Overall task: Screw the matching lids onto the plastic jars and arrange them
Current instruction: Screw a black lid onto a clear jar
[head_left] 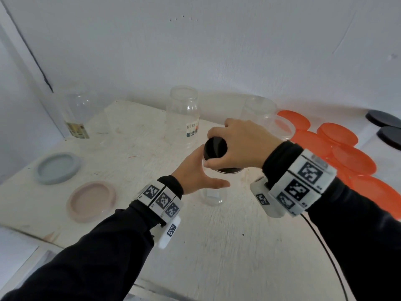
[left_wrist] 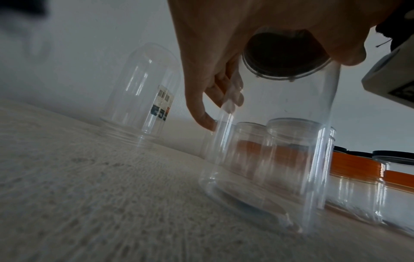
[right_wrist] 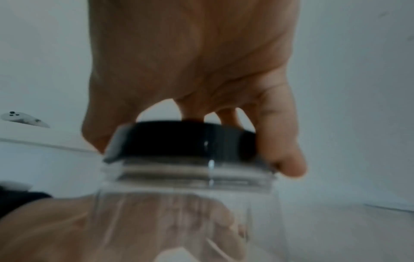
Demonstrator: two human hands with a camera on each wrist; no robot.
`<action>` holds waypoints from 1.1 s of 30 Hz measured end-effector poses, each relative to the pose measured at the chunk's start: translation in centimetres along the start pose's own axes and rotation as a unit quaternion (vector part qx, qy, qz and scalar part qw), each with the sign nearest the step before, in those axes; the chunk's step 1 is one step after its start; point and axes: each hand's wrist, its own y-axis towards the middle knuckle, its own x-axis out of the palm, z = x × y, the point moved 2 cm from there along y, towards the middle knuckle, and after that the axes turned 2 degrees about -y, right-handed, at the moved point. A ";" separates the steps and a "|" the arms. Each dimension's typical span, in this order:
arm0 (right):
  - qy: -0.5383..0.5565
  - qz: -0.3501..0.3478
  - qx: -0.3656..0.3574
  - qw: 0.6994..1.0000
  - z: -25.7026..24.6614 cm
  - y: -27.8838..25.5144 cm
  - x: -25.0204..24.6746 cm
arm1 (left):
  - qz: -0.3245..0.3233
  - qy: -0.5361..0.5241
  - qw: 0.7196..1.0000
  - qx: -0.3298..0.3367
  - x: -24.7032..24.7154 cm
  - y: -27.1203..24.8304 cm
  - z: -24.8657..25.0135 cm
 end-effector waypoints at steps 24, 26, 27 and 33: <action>0.039 -0.126 -0.054 0.990 0.7 -0.4 -1.0 | 0.004 0.020 1.000 -0.005 0.1 0.2 -0.5; 0.052 -0.068 -0.022 0.996 0.7 -0.3 -0.7 | 0.005 0.015 1.000 -0.002 0.1 0.1 -0.4; 0.041 -0.037 0.003 0.998 0.5 -0.2 -0.5 | 0.003 0.010 1.000 -0.002 0.1 0.2 -0.5; 0.008 -0.044 0.040 0.998 0.2 -0.2 0.1 | 0.002 -0.007 1.000 -0.003 0.3 0.2 -0.7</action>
